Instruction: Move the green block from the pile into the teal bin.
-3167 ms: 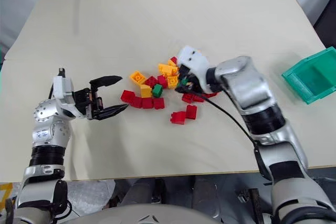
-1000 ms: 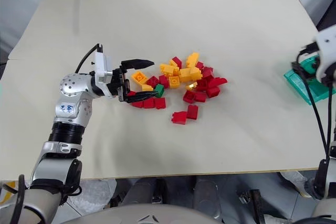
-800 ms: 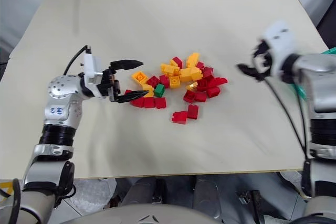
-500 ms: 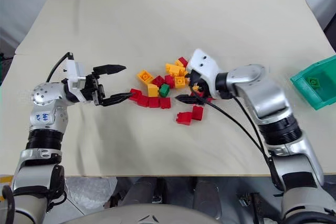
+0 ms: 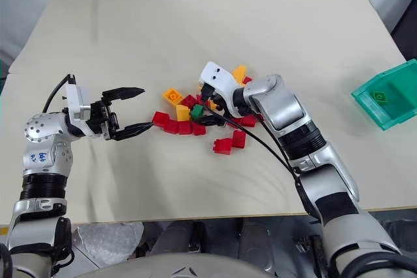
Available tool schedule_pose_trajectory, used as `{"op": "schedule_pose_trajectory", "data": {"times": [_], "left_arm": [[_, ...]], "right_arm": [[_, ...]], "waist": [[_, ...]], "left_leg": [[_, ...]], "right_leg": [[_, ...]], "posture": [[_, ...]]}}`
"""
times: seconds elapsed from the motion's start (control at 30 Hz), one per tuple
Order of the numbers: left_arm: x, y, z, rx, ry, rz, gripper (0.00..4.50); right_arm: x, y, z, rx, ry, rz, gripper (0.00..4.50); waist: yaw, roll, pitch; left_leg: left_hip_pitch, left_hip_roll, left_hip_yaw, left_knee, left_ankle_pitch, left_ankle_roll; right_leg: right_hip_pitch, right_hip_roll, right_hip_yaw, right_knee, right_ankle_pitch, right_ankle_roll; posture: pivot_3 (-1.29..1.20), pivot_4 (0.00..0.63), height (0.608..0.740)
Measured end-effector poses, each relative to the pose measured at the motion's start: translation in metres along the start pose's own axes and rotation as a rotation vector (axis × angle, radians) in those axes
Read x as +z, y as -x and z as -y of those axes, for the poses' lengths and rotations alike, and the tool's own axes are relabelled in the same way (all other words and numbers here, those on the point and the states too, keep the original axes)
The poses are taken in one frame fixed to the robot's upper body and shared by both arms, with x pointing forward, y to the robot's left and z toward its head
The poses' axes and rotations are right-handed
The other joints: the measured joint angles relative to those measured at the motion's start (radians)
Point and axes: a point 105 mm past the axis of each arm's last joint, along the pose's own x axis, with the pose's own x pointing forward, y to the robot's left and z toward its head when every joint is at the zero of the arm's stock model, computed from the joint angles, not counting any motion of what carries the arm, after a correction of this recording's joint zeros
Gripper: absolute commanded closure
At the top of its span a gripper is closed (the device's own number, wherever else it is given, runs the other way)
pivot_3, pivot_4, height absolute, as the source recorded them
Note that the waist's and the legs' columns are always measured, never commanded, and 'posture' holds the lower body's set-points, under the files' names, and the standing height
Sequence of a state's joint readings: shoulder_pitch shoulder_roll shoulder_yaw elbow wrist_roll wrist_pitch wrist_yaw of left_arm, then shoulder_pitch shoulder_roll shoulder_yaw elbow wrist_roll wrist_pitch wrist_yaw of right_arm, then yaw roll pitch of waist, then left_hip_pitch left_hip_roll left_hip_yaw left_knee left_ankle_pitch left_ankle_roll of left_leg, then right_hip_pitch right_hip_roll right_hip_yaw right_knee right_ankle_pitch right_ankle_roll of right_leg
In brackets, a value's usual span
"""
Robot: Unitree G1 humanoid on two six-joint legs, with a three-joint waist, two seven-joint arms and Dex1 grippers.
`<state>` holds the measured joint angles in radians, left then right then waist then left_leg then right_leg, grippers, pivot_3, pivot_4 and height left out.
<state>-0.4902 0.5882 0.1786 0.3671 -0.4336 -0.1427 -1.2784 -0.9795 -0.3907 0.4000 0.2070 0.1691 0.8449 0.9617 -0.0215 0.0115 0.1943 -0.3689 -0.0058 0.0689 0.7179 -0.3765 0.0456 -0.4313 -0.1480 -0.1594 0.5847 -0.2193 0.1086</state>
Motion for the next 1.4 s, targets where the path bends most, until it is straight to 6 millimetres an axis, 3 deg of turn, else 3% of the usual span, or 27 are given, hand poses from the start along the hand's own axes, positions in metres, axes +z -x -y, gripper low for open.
{"op": "schedule_pose_trajectory", "data": {"times": [0.23, 0.4, 0.77, 0.87, 1.1, 1.3, 1.4], "left_arm": [[0.005, -0.002, 0.001, 0.004, -0.008, 0.009, 0.00], [0.003, -0.002, 0.003, 0.011, 0.004, 0.008, 0.00], [0.008, -0.005, 0.003, 0.015, -0.015, 0.017, 0.00], [0.008, -0.005, 0.003, 0.017, -0.014, 0.017, 0.00], [0.008, -0.005, 0.002, 0.023, -0.013, 0.020, 0.00], [0.008, -0.010, 0.002, 0.019, -0.012, 0.039, 0.00], [0.013, -0.020, -0.001, -0.005, -0.024, 0.064, 0.00]], "right_arm": [[-0.005, 0.000, -0.018, 0.109, -0.032, -0.053, 0.06], [-0.014, -0.021, -0.028, 0.148, -0.072, -0.076, 0.06], [0.006, -0.049, -0.020, 0.102, -0.147, 0.009, 0.06], [0.006, -0.050, -0.017, 0.080, -0.161, 0.016, 0.70], [0.011, -0.041, -0.011, 0.053, -0.151, 0.036, 2.95], [0.014, -0.022, -0.005, 0.013, -0.110, 0.062, 3.01], [0.023, 0.000, 0.001, -0.029, -0.069, 0.111, 3.01]], "waist": [[-0.012, 0.000, 0.000], [-0.009, 0.000, 0.000], [-0.019, -0.001, 0.000], [-0.018, -0.001, 0.000], [-0.009, -0.001, 0.000], [-0.007, -0.001, 0.000], [-0.003, -0.001, 0.000]], "left_leg": [[0.001, 0.000, 0.001, 0.000, 0.000, -0.001], [0.001, 0.000, 0.001, 0.000, 0.000, -0.001], [0.002, 0.001, 0.001, 0.000, 0.002, -0.004], [0.001, 0.001, 0.001, 0.000, 0.002, -0.004], [-0.002, 0.000, 0.001, -0.001, 0.002, -0.004], [-0.002, 0.000, 0.001, -0.001, 0.002, -0.004], [-0.003, 0.000, 0.001, -0.001, 0.002, -0.004]], "right_leg": [[0.000, 0.000, 0.001, 0.001, 0.000, 0.000], [-0.002, 0.000, 0.001, 0.002, 0.000, 0.000], [-0.003, 0.000, 0.002, 0.005, -0.001, -0.001], [-0.004, 0.000, 0.002, 0.005, -0.001, -0.002], [-0.006, 0.000, 0.002, 0.004, -0.001, -0.002], [-0.006, 0.000, 0.002, 0.004, -0.001, -0.002], [-0.006, 0.000, 0.002, 0.004, -0.001, -0.002]], "posture": [[0.00, 0.150, 0.740], [0.00, 0.150, 0.740], [0.00, 0.150, 0.740], [0.00, 0.150, 0.740], [0.00, 0.150, 0.740], [0.00, 0.150, 0.740], [0.00, 0.150, 0.740]]}}
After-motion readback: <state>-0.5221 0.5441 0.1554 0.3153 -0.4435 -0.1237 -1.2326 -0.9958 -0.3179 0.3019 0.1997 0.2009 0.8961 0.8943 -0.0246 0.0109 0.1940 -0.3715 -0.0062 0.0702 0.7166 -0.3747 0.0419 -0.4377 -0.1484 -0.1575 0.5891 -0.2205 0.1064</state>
